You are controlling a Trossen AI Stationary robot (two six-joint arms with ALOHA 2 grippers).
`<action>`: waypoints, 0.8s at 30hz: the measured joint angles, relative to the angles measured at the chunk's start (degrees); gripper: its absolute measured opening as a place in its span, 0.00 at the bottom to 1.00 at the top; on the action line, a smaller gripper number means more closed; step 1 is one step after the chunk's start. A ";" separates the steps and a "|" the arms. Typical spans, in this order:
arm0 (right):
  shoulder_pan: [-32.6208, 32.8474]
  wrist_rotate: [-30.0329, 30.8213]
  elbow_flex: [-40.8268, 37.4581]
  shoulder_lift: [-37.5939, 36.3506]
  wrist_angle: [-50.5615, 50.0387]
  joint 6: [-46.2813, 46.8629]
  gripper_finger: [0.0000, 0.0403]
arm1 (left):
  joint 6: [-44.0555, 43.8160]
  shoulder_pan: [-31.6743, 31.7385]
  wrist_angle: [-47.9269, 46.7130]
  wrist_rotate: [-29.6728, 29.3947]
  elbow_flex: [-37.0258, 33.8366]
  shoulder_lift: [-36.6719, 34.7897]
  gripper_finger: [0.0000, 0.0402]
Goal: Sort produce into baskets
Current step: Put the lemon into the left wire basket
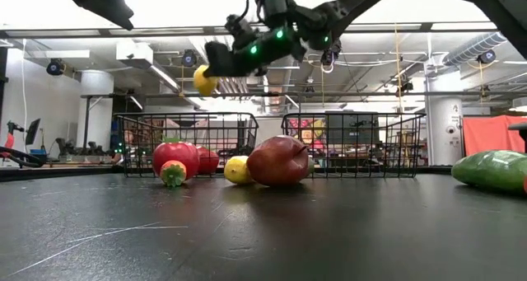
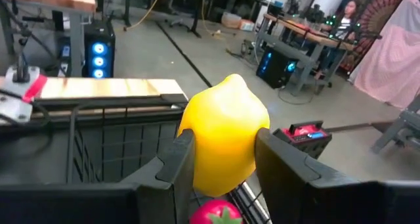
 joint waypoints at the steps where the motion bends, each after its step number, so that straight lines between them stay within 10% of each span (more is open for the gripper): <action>1: 0.00 -0.01 0.00 0.78 1.09 -0.11 0.33 | 0.00 0.00 0.00 0.00 0.00 0.00 0.85; 8: -0.02 0.22 0.09 2.79 0.27 4.71 0.33 | -0.15 0.00 -0.34 0.00 -0.02 0.02 0.85; 24: -1.71 -2.55 29.55 7.30 -52.70 11.58 0.33 | 0.24 0.02 -0.79 -1.51 -0.02 -0.15 0.85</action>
